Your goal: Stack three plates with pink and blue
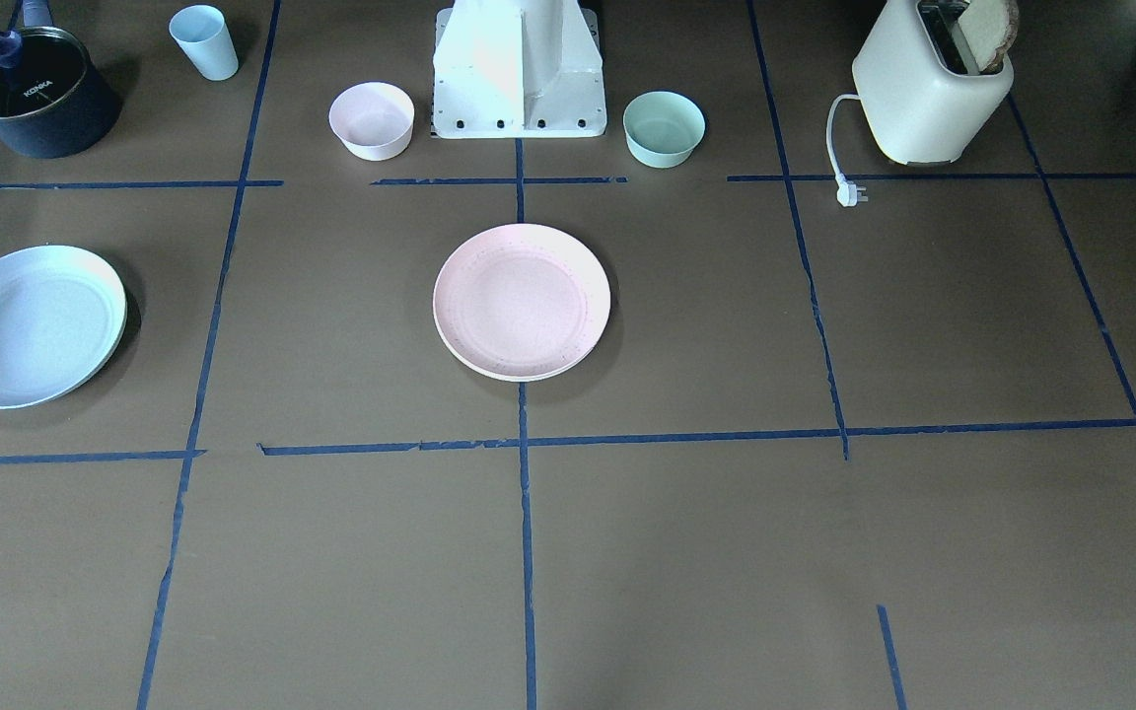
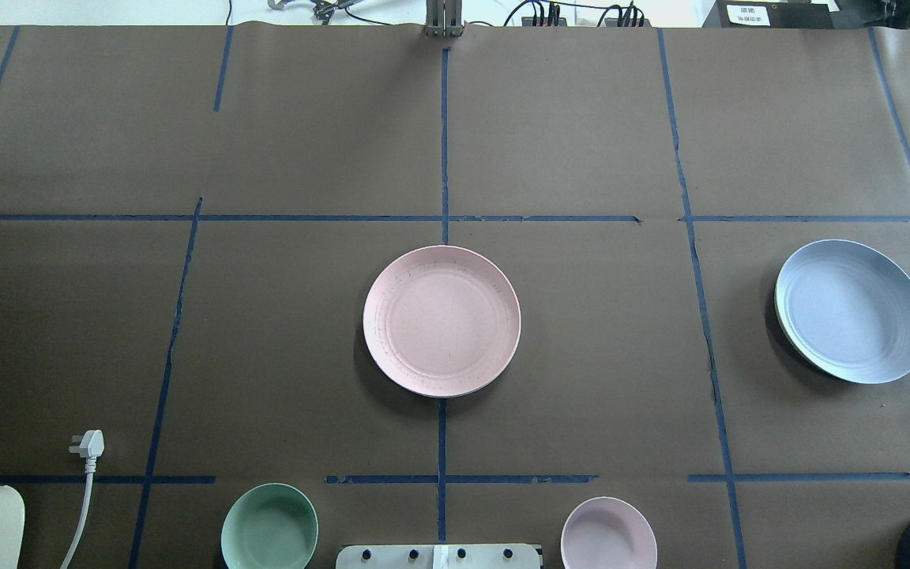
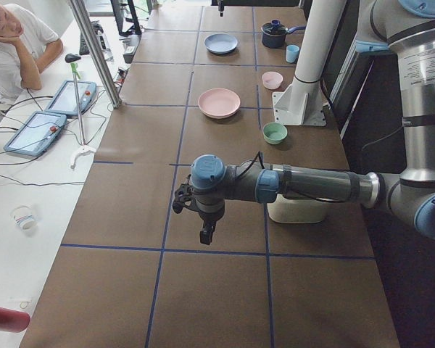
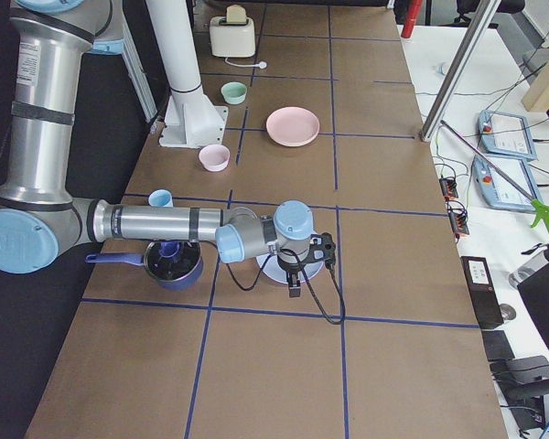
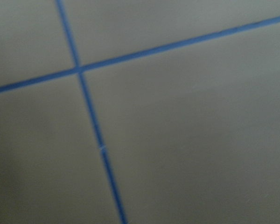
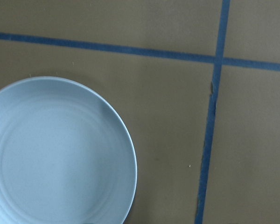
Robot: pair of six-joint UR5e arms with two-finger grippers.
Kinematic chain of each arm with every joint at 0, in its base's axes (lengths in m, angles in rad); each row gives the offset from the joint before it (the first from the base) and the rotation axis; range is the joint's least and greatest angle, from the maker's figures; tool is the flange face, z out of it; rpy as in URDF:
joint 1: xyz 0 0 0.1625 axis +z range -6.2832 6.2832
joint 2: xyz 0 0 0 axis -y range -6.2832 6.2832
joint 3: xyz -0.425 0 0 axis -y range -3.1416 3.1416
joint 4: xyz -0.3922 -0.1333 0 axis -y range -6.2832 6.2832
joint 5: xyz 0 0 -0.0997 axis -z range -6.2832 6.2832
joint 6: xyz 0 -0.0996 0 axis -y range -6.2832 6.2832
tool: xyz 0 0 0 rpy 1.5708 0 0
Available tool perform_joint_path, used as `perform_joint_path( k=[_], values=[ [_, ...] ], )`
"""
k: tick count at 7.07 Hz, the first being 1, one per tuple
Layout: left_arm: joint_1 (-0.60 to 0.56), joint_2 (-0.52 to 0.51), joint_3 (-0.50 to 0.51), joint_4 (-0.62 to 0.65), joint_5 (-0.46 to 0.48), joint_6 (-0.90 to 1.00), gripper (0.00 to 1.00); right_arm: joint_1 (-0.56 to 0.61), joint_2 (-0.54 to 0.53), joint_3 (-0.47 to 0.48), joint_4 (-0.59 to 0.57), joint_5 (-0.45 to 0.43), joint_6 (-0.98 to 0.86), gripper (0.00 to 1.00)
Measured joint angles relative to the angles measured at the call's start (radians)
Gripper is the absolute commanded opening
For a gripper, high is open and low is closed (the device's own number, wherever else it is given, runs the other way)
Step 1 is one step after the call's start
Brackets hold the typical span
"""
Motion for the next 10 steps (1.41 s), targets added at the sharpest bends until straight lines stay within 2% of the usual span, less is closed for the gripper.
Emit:
perform_joint_path(
  k=[2, 3, 4, 5, 6, 10],
  values=[
    [-0.012, 0.009, 0.004, 0.0, -0.001, 0.015, 1.0, -0.132, -0.024, -0.171, 0.474, -0.054, 0.351, 1.0],
    [-0.013, 0.01, 0.003, 0.0, -0.002, 0.016, 1.0, -0.19, -0.014, -0.239, 0.618, -0.088, 0.467, 0.98],
    [-0.013, 0.01, 0.003, -0.001, -0.002, 0.017, 1.0, -0.226, -0.005, -0.275, 0.679, -0.109, 0.523, 0.62],
    [-0.014, 0.012, 0.002, -0.003, -0.003, 0.018, 1.0, -0.241, 0.001, -0.293, 0.701, -0.116, 0.546, 0.11],
    [-0.015, 0.014, 0.001, -0.005, -0.003, 0.019, 1.0, -0.246, 0.003, -0.3, 0.709, -0.116, 0.556, 0.0],
    [-0.015, 0.021, -0.001, -0.009, -0.003, 0.022, 1.0, -0.248, 0.006, -0.292, 0.711, -0.1, 0.562, 0.0]
  ],
)
